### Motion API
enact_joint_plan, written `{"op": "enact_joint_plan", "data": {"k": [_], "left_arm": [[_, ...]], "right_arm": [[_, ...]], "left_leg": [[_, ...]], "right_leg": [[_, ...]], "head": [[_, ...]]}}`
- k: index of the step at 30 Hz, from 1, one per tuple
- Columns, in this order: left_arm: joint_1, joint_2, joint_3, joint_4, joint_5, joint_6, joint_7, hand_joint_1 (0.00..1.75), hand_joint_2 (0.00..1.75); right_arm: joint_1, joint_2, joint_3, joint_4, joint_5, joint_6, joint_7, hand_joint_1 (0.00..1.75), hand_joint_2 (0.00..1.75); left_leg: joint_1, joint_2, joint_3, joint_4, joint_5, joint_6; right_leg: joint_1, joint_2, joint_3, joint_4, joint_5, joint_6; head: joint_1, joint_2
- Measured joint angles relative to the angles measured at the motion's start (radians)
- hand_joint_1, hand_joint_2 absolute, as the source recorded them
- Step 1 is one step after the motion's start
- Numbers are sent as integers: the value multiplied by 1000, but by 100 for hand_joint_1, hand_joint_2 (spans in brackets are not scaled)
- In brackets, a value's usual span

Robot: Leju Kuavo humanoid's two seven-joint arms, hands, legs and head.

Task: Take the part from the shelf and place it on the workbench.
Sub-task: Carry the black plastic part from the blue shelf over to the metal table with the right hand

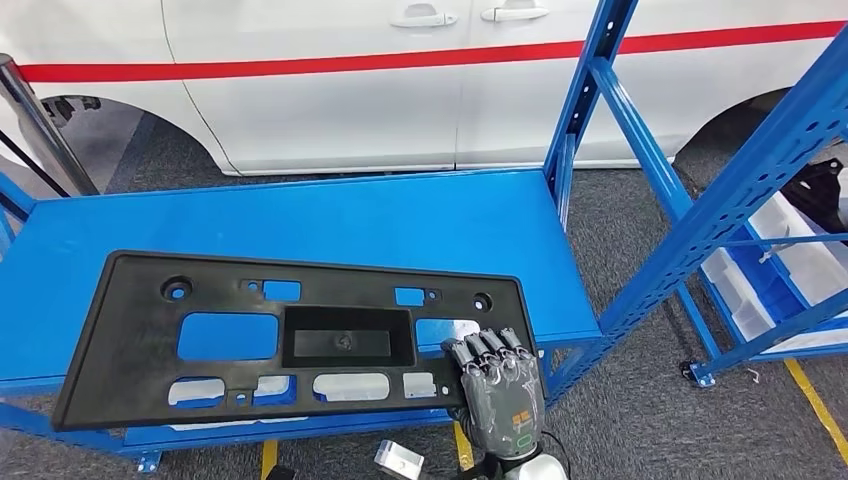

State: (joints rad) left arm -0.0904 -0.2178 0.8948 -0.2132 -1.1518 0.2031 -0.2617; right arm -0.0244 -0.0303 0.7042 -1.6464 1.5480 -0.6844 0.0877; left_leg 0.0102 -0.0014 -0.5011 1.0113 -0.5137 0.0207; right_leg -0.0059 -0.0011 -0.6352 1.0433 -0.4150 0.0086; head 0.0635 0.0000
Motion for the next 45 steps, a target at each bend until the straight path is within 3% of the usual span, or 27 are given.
{"op": "enact_joint_plan", "data": {"k": [2,4,5,6,7,8,10,12,14,16,18,20,21,22,23,25,27,31,33,35,36,37,38,39,42,43,45], "left_arm": [[0,0,0,0,-2,0,1,0,175],[-2,0,0,0,-4,-2,1,0,175],[-2,0,0,0,-5,-3,1,0,175],[-1,0,0,0,-5,-5,1,0,175],[0,0,0,0,-5,-7,1,0,175],[1,0,0,0,-5,-9,2,0,175],[1,-1,0,0,-5,-10,2,0,175],[1,-2,0,0,-5,-10,2,0,175],[-1,-3,0,0,-5,-10,2,0,175],[-1,-3,0,0,-5,-10,2,0,175],[0,-2,0,0,-5,-10,2,0,175],[0,-2,0,0,-5,-10,2,0,175],[1,-2,0,0,-5,-10,3,0,175],[1,-2,0,0,-5,-10,3,0,175],[1,-2,0,0,-5,-10,3,0,175],[0,-2,0,0,-5,-10,4,0,175],[-2,-2,0,0,-6,-10,4,0,175],[-1,-2,1,0,-8,-11,4,0,175],[-3,-2,1,0,-8,-11,5,0,175],[-4,-2,0,0,-8,-11,5,0,175],[-3,-2,0,0,-8,-12,5,0,175],[-2,-2,0,0,-8,-12,5,0,175],[-1,-2,0,0,-8,-12,5,0,175],[-1,-2,0,0,-8,-12,5,0,175],[-1,-3,1,0,-8,-12,5,0,175],[-2,-3,1,0,-9,-12,5,0,175],[-2,-3,1,0,-10,-12,5,0,175]], "right_arm": [[0,0,0,0,0,0,0,175,175],[0,0,0,0,1,0,0,175,175],[1,0,0,0,1,0,-1,175,175],[1,0,0,1,1,0,-1,175,175],[1,0,0,1,1,0,-1,175,175],[1,0,0,2,1,0,-1,175,175],[0,0,-1,2,1,0,0,175,175],[-1,0,-1,2,2,0,0,175,175],[-1,0,-2,2,3,-1,0,175,175],[-2,1,-2,2,4,-1,0,175,175],[-2,3,-2,2,4,-1,0,175,175],[-2,5,-2,2,4,-1,0,175,175],[-2,5,-2,2,4,-1,0,175,175],[-2,5,-3,2,4,-1,0,175,175],[-2,5,-3,2,5,-1,0,175,175],[-1,5,-3,2,6,-1,1,175,175],[-1,5,-5,2,8,-1,3,175,175],[1,5,-10,0,8,-1,5,175,175],[3,5,-14,-3,8,-1,5,175,175],[4,5,-16,-4,8,-1,5,175,175],[5,5,-17,-4,8,-1,5,175,175],[6,4,-17,-4,8,-1,5,175,175],[7,4,-18,-4,8,-1,5,175,175],[7,4,-19,-4,8,-1,5,175,175],[6,4,-22,-10,10,-1,5,175,175],[7,4,-23,-12,10,-1,5,175,175],[8,5,-25,-18,11,-1,7,175,175]], "left_leg": [[5,4,-10,-8,19,14],[4,6,-27,-8,35,23],[3,7,-38,-7,41,25],[2,8,-48,-4,47,24],[2,9,-58,-1,52,24],[1,9,-67,3,56,22],[0,9,-80,10,62,17],[-1,8,-85,12,70,7],[0,8,-87,10,80,-6],[1,7,-95,19,72,-17],[2,5,-123,88,7,-25],[4,5,-163,212,-74,-34],[4,5,-173,259,-93,-37],[5,5,-167,275,-90,-40],[7,5,-143,253,-69,-42],[10,5,-54,125,-25,-43],[7,2,7,23,-13,-35],[3,2,-3,3,1,-5],[6,5,-18,-2,21,13],[3,7,-40,0,38,23],[2,8,-53,2,46,23],[1,9,-65,4,54,23],[0,10,-77,7,61,22],[-1,10,-87,9,67,20],[-3,9,-103,12,84,9],[-3,9,-104,11,91,3],[-1,10,-106,6,104,-11]], "right_leg": [[-2,1,-16,36,-44,10],[-5,1,-51,142,-132,17],[-6,1,-67,203,-165,20],[-7,1,-72,244,-180,21],[-7,1,-61,251,-175,22],[-7,1,-30,219,-155,20],[-5,1,65,82,-116,11],[2,2,119,-9,-99,1],[8,2,117,-22,-90,-8],[2,-1,110,-33,-76,-23],[-5,-4,95,-42,-57,-38],[-3,-6,73,-41,-42,-44],[-3,-7,63,-39,-36,-43],[-3,-8,52,-35,-30,-41],[-4,-8,40,-30,-24,-39],[-6,-7,18,-15,-17,-31],[-5,-7,5,-2,-10,-20],[-5,-4,-6,4,0,7],[-8,-2,-29,57,-61,15],[-9,-1,-65,176,-151,19],[-9,-1,-76,231,-176,21],[-9,-1,-75,261,-180,21],[-9,-1,-56,256,-164,19],[-8,-1,-18,214,-139,16],[1,-1,118,15,-105,-3],[5,-1,137,-19,-107,-8],[9,-1,135,-33,-98,-16]], "head": [[1,0],[2,0],[2,0],[2,0],[1,0],[2,0],[2,0],[1,0],[1,0],[1,0],[-2,0],[-5,0],[-5,0],[-5,0],[-5,0],[-5,0],[-4,0],[-4,0],[-3,0],[-3,0],[-3,0],[-3,0],[-3,0],[-3,0],[-4,0],[-4,0],[-4,0]]}}
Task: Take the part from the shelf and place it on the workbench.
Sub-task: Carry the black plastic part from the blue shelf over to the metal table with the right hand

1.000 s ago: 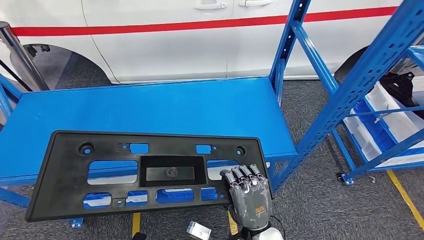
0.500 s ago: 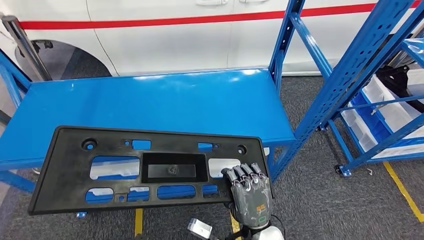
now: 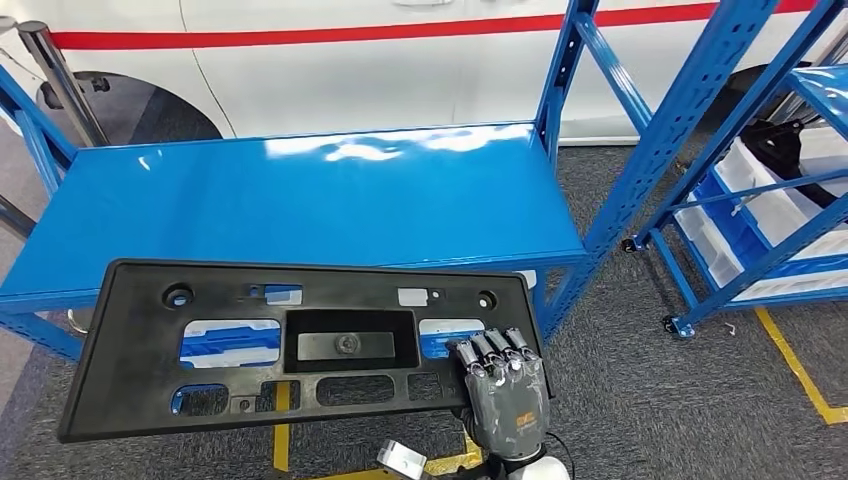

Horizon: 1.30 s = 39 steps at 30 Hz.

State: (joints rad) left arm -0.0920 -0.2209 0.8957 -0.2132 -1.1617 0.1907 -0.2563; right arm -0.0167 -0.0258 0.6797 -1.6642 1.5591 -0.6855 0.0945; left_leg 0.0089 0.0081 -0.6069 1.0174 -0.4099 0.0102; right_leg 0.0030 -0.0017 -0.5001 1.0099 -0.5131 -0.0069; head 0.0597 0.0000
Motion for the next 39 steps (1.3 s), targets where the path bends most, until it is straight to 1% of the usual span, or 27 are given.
{"op": "enact_joint_plan", "data": {"k": [2,3,5,6,7,8,9,11,13,16,17,18,19,21,22,23,24,26,27,29,32,33,34,36,37,38,39], "left_arm": [[1,0,0,0,-1,0,0,0,175],[1,0,0,0,-1,0,0,0,175],[2,1,0,0,-1,0,0,0,175],[2,1,1,0,-1,0,0,0,175],[2,1,1,0,-1,0,0,0,175],[2,1,1,0,-1,0,0,0,175],[2,2,1,0,-1,0,0,0,175],[1,2,1,0,-1,0,0,0,175],[0,2,1,0,-1,1,0,0,175],[0,2,1,0,-1,1,-1,0,175],[0,2,1,0,-1,1,0,0,175],[-1,2,1,0,-2,1,0,0,175],[-2,2,1,0,-2,1,0,0,175],[-1,2,2,0,-3,1,0,0,175],[0,2,2,0,-4,1,0,0,175],[1,2,2,0,-3,1,0,0,175],[1,2,2,0,-3,1,0,0,175],[1,2,2,0,-3,1,0,0,175],[1,2,2,0,-3,1,0,0,175],[0,1,2,0,-4,1,1,0,175],[-1,1,2,0,-5,2,2,0,175],[0,1,2,0,-5,1,2,0,175],[0,1,2,0,-5,2,3,0,175],[1,1,2,0,-6,2,3,0,175],[1,2,2,0,-6,2,3,0,175],[1,2,2,0,-6,2,3,0,175],[1,2,2,0,-6,2,3,0,175]], "right_arm": [[1,0,-1,-4,0,0,2,175,175],[1,0,-2,-6,0,0,3,175,175],[3,1,-3,-8,0,0,4,175,175],[4,1,-3,-9,0,0,4,175,175],[5,1,-3,-9,0,0,4,175,175],[6,1,-3,-9,0,0,4,175,175],[7,1,-4,-9,0,0,4,175,175],[8,1,-4,-10,0,0,4,175,175],[9,1,-5,-13,0,0,4,175,175],[11,1,-9,-16,0,0,4,175,175],[12,1,-10,-16,1,0,4,175,175],[13,0,-11,-17,1,0,4,175,175],[14,0,-12,-18,2,0,4,175,175],[18,0,-14,-19,2,0,4,175,175],[20,0,-15,-19,2,0,4,175,175],[22,0,-16,-19,2,0,4,175,175],[23,0,-17,-19,2,0,4,175,175],[23,0,-19,-21,2,0,4,175,175],[23,0,-20,-22,2,0,4,175,175],[24,0,-21,-26,1,-1,4,175,175],[26,0,-25,-32,-6,-1,4,175,175],[27,0,-26,-33,-10,-1,3,175,175],[28,0,-27,-35,-12,-1,1,175,175],[32,0,-29,-36,-17,0,-4,175,175],[34,0,-30,-36,-19,0,-7,175,175],[35,0,-32,-36,-22,0,-10,175,175],[37,0,-33,-36,-25,0,-13,175,175]], "left_leg": [[1,-3,-11,16,-21,-11],[2,-4,-24,48,-56,-16],[4,-4,-60,161,-148,-22],[5,-4,-73,220,-179,-25],[5,-4,-75,258,-188,-28],[6,-4,-62,264,-177,-29],[6,-4,-30,233,-150,-30],[7,-5,68,98,-116,-28],[2,-7,125,5,-119,-18],[0,-8,114,-9,-111,4],[1,-7,106,-10,-101,13],[3,-5,97,-12,-90,22],[3,-3,85,-13,-79,28],[0,-1,59,-11,-59,35],[-2,0,45,-9,-50,35],[-4,1,32,-6,-42,35],[-5,1,19,-3,-34,34],[-8,0,-1,1,-21,31],[-10,0,-7,3,-14,28],[-8,0,-11,1,0,17],[-6,0,-16,-6,14,-3],[-6,-2,-23,6,-4,-9],[-5,-3,-36,36,-40,-14],[-1,-4,-69,150,-136,-24],[1,-3,-80,209,-167,-28],[3,-3,-81,249,-177,-32],[4,-3,-68,258,-166,-36]], "right_leg": [[-5,-4,-11,-11,20,-14],[-9,-5,-20,-17,31,-21],[-9,-8,-44,-17,51,-29],[-9,-8,-58,-14,59,-29],[-9,-9,-71,-11,68,-28],[-9,-9,-85,-6,75,-26],[-10,-9,-98,0,81,-23],[-10,-9,-123,17,90,-15],[-8,-9,-135,28,99,-4],[-8,-8,-141,28,117,15],[-9,-6,-148,35,107,21],[-11,-4,-160,57,80,26],[-13,-3,-177,101,36,29],[-15,-2,-211,226,-56,36],[-16,-2,-218,277,-76,37],[-16,-2,-210,298,-73,37],[-15,-2,-183,279,-54,34],[-11,-2,-88,157,-15,20],[-7,-2,-40,86,-10,12],[2,-2,6,8,-15,1],[3,-3,-2,-14,11,-13],[-1,-5,-10,-21,25,-21],[-5,-7,-20,-27,39,-27],[-6,-9,-45,-28,60,-33],[-6,-10,-59,-24,68,-33],[-6,-11,-74,-20,77,-32],[-7,-11,-89,-14,84,-31]], "head": [[-1,0],[-2,0],[-3,0],[-3,0],[-3,0],[-3,0],[-3,0],[-4,0],[-3,0],[-3,0],[-2,0],[-2,0],[-2,0],[-2,0],[-2,0],[-2,0],[-2,0],[-2,0],[-2,0],[-2,0],[-2,0],[-3,0],[-4,0],[-5,0],[-5,0],[-5,0],[-5,0]]}}
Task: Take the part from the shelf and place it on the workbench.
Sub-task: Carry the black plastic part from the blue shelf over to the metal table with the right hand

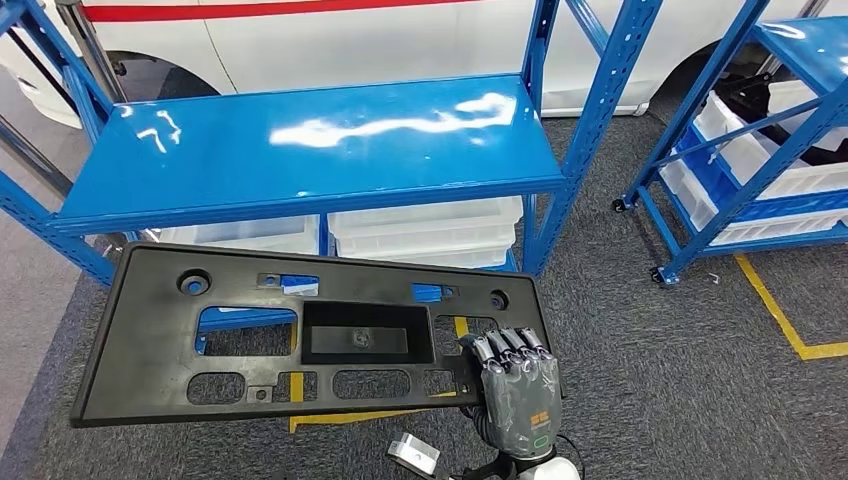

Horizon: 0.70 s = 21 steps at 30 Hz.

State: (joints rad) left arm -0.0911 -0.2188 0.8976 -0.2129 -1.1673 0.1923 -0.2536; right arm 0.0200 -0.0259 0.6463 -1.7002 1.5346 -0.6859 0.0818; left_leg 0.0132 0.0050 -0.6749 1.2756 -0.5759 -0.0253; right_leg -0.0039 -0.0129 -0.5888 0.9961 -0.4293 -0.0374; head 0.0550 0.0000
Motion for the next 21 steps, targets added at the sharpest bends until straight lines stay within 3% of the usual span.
{"op": "enact_joint_plan", "data": {"k": [2,4,5,8,9,11,13,14,15,16,17,19,21], "left_arm": [[-1,0,0,0,0,0,0,0,175],[-3,1,0,0,0,0,0,0,175],[-3,1,0,0,0,0,-1,0,175],[0,1,1,0,0,0,-1,0,175],[0,1,1,0,0,0,-1,0,175],[-1,2,1,0,-1,1,-1,0,175],[0,2,1,0,-2,1,-2,0,175],[0,2,1,0,-2,1,-2,0,175],[1,2,1,0,-2,1,-2,0,175],[1,2,1,0,-2,1,-2,0,175],[0,2,1,0,-2,1,-2,0,175],[0,2,1,0,-2,1,-3,0,175],[0,1,1,0,-1,1,-6,0,175]], "right_arm": [[2,0,-2,0,-7,0,-3,175,175],[5,0,-3,-2,-13,0,-5,175,175],[5,0,-4,-4,-16,0,-8,175,175],[9,1,-8,-7,-35,0,-26,175,175],[12,1,-10,-7,-43,0,-34,175,175],[16,2,-13,-8,-58,0,-50,175,175],[19,3,-15,-8,-66,0,-60,175,175],[21,3,-16,-8,-69,0,-63,175,175],[22,3,-17,-7,-72,0,-65,175,175],[23,3,-18,-7,-74,0,-66,175,175],[24,3,-19,-7,-76,0,-67,175,175],[24,4,-21,-8,-88,0,-73,175,175],[25,5,-23,-8,-114,0,-92,175,175]], "left_leg": [[5,0,80,-88,48,-4],[4,-2,170,-215,56,0],[2,-4,191,-251,48,6],[-1,-3,184,-268,53,34],[0,-1,178,-270,62,44],[2,3,159,-272,83,60],[1,4,133,-270,103,64],[0,4,120,-268,112,63],[0,4,106,-265,120,61],[0,4,94,-262,127,59],[0,4,85,-259,132,57],[-2,3,74,-256,142,48],[-2,3,71,-258,153,36]], "right_leg": [[-2,0,-30,18,12,7],[-2,0,-53,37,20,17],[-1,0,-59,44,24,23],[-2,1,-64,49,36,43],[-4,3,-69,59,23,48],[-8,7,-93,132,-59,58],[-10,9,-123,256,-147,66],[-10,9,-128,301,-163,68],[-10,9,-115,313,-156,69],[-10,9,-84,286,-133,67],[-10,9,-38,230,-108,64],[-5,10,59,89,-94,52],[2,11,96,20,-104,41]], "head": [[0,0],[0,0],[0,0],[1,0],[1,0],[1,0],[1,0],[1,0],[1,0],[1,0],[1,0],[0,0],[0,0]]}}
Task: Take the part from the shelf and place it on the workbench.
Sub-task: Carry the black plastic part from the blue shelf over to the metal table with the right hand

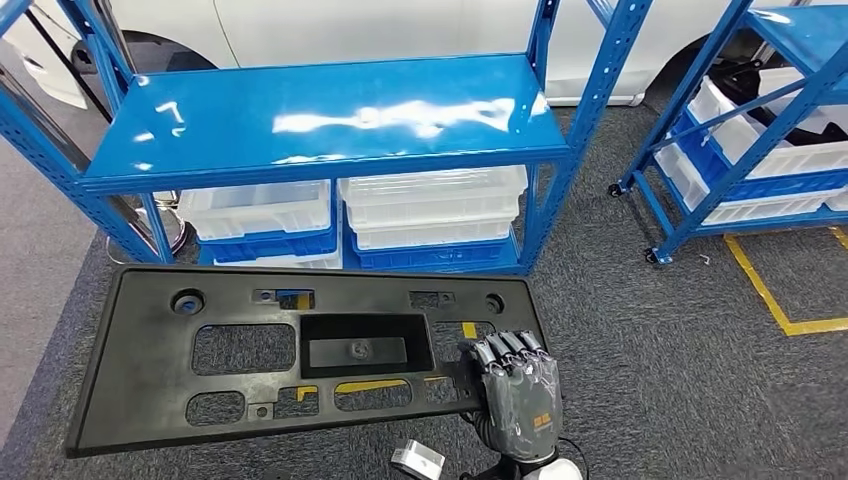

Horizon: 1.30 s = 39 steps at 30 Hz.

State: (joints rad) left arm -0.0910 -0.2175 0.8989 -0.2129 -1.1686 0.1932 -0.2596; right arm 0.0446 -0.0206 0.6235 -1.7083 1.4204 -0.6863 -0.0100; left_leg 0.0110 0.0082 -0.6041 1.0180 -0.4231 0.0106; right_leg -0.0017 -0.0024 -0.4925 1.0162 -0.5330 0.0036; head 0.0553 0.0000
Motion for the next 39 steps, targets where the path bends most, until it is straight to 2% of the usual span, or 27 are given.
{"op": "enact_joint_plan", "data": {"k": [2,3,5,7,8,9,10,11,13,14,15,17,19,22,23,24,25,26,28,30,32,33,34,35,37,38,39], "left_arm": [[0,0,1,0,1,0,-7,0,175],[0,0,1,0,2,-1,-11,0,175],[1,0,3,0,2,-1,-15,0,175],[2,1,4,0,2,0,-16,0,175],[3,1,4,0,2,0,-16,0,175],[4,1,4,0,2,0,-16,0,175],[4,1,5,0,2,0,-16,0,175],[5,1,5,0,1,0,-16,0,175],[6,1,6,0,0,0,-16,0,175],[6,2,6,0,0,0,-17,0,175],[7,2,7,0,-1,0,-17,0,175],[7,2,10,0,-3,0,-17,0,175],[7,2,13,0,-6,0,-17,0,175],[9,2,18,0,-8,-1,-18,0,175],[10,2,19,0,-8,-1,-18,0,175],[11,2,20,0,-8,-1,-18,0,175],[11,2,21,0,-8,-1,-18,0,175],[10,2,21,0,-8,-1,-18,0,175],[9,1,22,0,-8,0,-18,0,175],[9,1,23,0,-9,0,-18,0,175],[9,1,24,0,-9,-1,-19,0,175],[8,1,24,0,-9,-1,-19,0,175],[7,1,24,0,-9,0,-20,0,175],[7,1,25,0,-9,0,-21,0,175],[9,1,26,0,-9,0,-22,0,175],[11,1,27,0,-9,0,-22,0,175],[13,1,28,0,-9,0,-22,0,175]], "right_arm": [[4,4,-4,-1,-31,0,-25,175,175],[6,8,-7,-1,-44,0,-36,175,175],[9,15,-12,-3,-58,0,-51,175,175],[17,19,-19,-3,-67,0,-63,175,175],[21,21,-23,-2,-71,0,-69,175,175],[25,22,-29,-2,-75,0,-74,175,175],[28,23,-34,-2,-79,0,-79,175,175],[31,25,-39,-2,-81,0,-84,175,175],[36,33,-53,-3,-86,0,-97,175,175],[39,38,-61,-3,-89,0,-105,175,175],[44,44,-71,-5,-91,0,-113,175,175],[58,54,-94,-12,-92,0,-129,175,175],[71,61,-118,-23,-95,0,-143,175,175],[82,70,-144,-34,-99,0,-156,175,175],[86,71,-149,-35,-99,0,-157,175,175],[90,72,-153,-36,-99,0,-157,175,175],[93,73,-157,-37,-99,0,-158,175,175],[96,73,-162,-39,-99,0,-160,175,175],[101,80,-176,-47,-101,0,-172,175,175],[108,94,-198,-63,-110,0,-193,175,175],[121,109,-233,-81,-124,0,-217,175,175],[129,118,-254,-91,-132,-1,-230,175,175],[136,127,-276,-100,-141,-1,-243,175,175],[140,136,-296,-109,-149,-1,-255,175,175],[146,154,-326,-122,-160,-2,-272,175,175],[149,160,-336,-126,-163,-2,-278,175,175],[153,165,-346,-130,-168,-2,-285,175,175]], "left_leg": [[1,0,-2,-2,8,-13],[2,-1,-8,6,-1,-19],[3,-2,-36,76,-62,-26],[3,-3,-79,200,-142,-32],[4,-3,-91,248,-161,-35],[4,-3,-87,265,-161,-37],[4,-4,-64,242,-143,-38],[5,-9,-24,185,-114,-37],[8,-41,59,54,-78,-31],[8,-54,82,14,-74,-28],[8,-62,90,-3,-78,-24],[9,-48,89,-11,-75,-15],[13,-29,89,-19,-68,-1],[13,4,84,-22,-64,13],[12,16,82,-21,-63,14],[12,27,81,-21,-64,14],[12,38,81,-20,-64,13],[12,48,82,-19,-65,11],[9,65,85,-15,-70,3],[3,81,85,-12,-74,-8],[1,98,87,-13,-75,-18],[2,94,88,-10,-81,-24],[4,78,82,6,-96,-28],[6,54,67,42,-121,-31],[8,11,11,167,-189,-33],[8,4,-20,232,-212,-33],[8,1,-40,273,-219,-33]], "right_leg": [[0,-1,-6,-9,11,-12],[-2,-2,-10,-14,19,-21],[-7,-3,-20,-21,35,-35],[-4,0,-35,-20,45,-41],[-3,3,-42,-18,50,-41],[-3,7,-49,-15,53,-40],[-3,13,-54,-12,55,-38],[-4,21,-59,-7,57,-36],[-3,37,-70,5,58,-31],[-3,45,-76,10,60,-27],[-2,53,-81,13,63,-22],[-2,67,-88,15,68,-10],[-2,53,-102,41,50,1],[-7,17,-181,209,-39,16],[-10,15,-206,265,-57,21],[-13,13,-217,289,-57,24],[-16,10,-207,273,-38,26],[-18,2,-179,221,-5,27],[-14,-41,-111,85,48,22],[-4,-71,-87,24,57,11],[0,-57,-91,21,58,-3],[-2,-47,-92,19,60,-10],[-4,-37,-93,16,63,-18],[-7,-27,-93,13,66,-25],[-6,-5,-96,12,70,-35],[-5,7,-98,13,71,-37],[-3,21,-99,14,71,-38]], "head": [[0,0],[0,0],[-1,0],[-3,0],[-2,0],[-3,0],[-3,0],[-3,0],[-2,0],[-2,0],[-2,0],[-2,0],[-1,0],[2,0],[1,0],[1,0],[2,0],[2,0],[2,0],[1,0],[0,0],[0,0],[0,0],[0,0],[0,0],[0,0],[0,0]]}}
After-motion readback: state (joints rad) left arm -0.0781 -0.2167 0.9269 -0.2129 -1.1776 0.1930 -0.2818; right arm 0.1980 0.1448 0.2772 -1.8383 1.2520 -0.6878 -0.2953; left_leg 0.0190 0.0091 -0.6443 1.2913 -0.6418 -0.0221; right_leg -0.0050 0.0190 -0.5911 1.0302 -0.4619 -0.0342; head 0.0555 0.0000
